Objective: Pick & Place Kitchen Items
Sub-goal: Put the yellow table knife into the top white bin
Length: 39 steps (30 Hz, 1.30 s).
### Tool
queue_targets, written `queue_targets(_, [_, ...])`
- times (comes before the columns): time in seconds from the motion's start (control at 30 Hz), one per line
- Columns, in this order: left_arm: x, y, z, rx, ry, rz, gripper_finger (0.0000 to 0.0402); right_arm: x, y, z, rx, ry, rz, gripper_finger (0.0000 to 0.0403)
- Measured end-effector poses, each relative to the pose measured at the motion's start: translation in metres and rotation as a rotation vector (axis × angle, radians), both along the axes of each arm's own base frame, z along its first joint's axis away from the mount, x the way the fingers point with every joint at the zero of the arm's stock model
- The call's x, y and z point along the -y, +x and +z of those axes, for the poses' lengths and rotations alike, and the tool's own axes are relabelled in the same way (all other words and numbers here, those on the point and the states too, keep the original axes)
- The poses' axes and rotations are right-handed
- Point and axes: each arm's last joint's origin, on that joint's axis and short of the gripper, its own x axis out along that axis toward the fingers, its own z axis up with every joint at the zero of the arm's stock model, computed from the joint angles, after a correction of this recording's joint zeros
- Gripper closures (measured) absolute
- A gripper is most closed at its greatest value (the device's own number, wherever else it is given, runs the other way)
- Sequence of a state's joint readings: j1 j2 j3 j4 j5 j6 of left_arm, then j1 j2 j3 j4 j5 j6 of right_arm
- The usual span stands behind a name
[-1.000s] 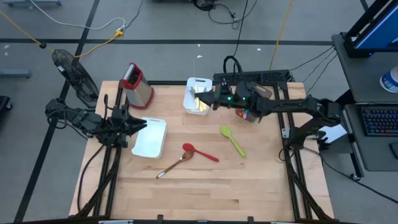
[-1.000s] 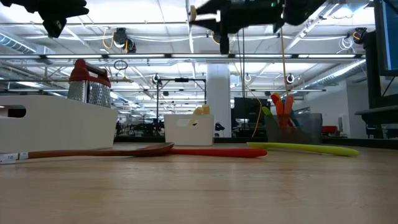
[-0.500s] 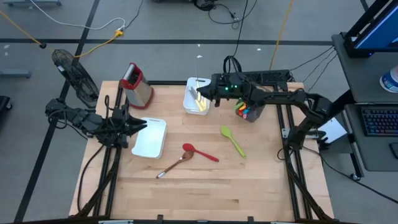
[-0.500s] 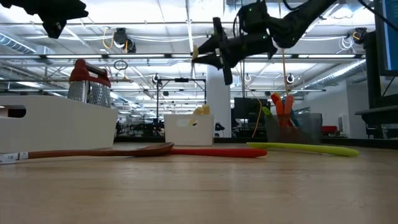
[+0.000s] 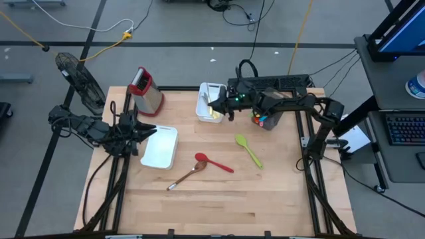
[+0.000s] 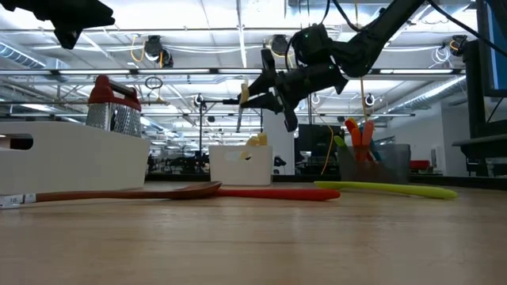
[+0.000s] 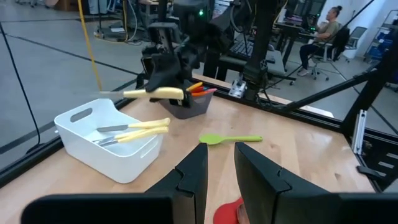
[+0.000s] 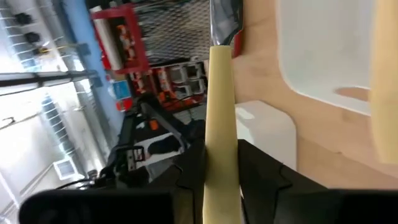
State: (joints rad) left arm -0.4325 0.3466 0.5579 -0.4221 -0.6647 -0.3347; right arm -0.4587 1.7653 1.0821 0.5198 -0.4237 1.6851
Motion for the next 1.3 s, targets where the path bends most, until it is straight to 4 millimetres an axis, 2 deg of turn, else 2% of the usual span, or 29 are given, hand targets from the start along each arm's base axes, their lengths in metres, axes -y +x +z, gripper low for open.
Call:
queue_targets(0.57, [0.000,0.000,0.000,-0.004,0.017,-0.002,0.0321,0.002,-0.005,-0.012,-0.113,0.096,0.005,0.0332])
queue_targets(1.3, [0.000,0.000,0.000,-0.004,0.017,-0.002,0.0321,0.000,-0.007,-0.017,-0.163,0.086,0.039,0.0330])
